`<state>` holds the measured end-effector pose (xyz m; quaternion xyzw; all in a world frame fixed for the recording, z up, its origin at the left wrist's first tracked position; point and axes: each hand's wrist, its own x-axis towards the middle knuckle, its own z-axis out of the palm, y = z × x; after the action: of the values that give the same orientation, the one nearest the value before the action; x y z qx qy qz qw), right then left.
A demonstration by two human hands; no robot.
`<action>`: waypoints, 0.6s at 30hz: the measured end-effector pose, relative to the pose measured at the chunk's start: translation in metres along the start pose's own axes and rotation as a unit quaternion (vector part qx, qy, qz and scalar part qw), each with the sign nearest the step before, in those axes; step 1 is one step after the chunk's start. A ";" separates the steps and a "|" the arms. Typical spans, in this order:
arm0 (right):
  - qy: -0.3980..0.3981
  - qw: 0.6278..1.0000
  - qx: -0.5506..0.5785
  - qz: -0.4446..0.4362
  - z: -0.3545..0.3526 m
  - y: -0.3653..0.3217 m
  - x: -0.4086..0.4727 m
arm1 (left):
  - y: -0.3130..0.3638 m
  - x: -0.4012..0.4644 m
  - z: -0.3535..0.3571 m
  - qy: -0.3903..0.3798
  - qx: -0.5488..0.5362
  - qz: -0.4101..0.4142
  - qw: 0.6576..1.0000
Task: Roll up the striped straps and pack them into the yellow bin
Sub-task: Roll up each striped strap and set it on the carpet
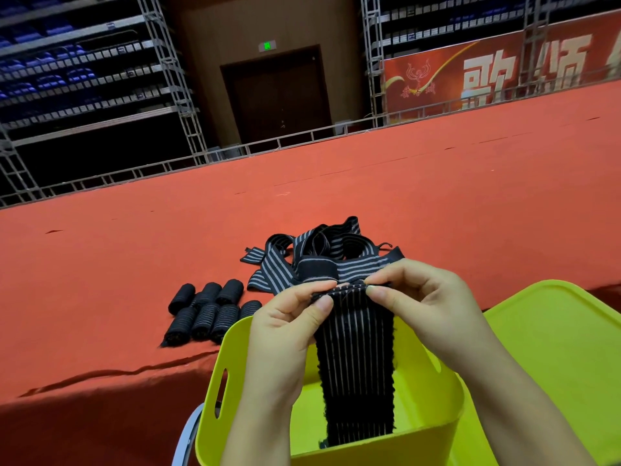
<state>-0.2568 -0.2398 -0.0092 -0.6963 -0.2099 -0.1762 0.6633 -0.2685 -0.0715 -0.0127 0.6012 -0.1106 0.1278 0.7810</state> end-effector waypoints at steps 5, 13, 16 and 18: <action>-0.007 1.000 0.003 0.003 -0.003 0.000 0.001 | 0.006 -0.002 -0.006 -0.046 0.035 -0.047 0.997; -0.029 0.999 -0.027 -0.017 -0.007 0.000 0.003 | 0.004 -0.002 -0.009 -0.059 -0.009 -0.087 0.994; -0.032 0.998 -0.050 -0.038 -0.011 0.004 0.003 | 0.000 -0.002 -0.011 -0.056 -0.027 -0.098 0.993; -0.037 0.998 -0.040 -0.039 -0.013 0.005 0.002 | -0.001 -0.002 -0.010 -0.046 -0.025 -0.089 0.995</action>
<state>-0.2519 -0.2524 -0.0115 -0.7194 -0.2543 -0.1839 0.6196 -0.2699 -0.0625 -0.0165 0.5942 -0.0957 0.0267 0.7982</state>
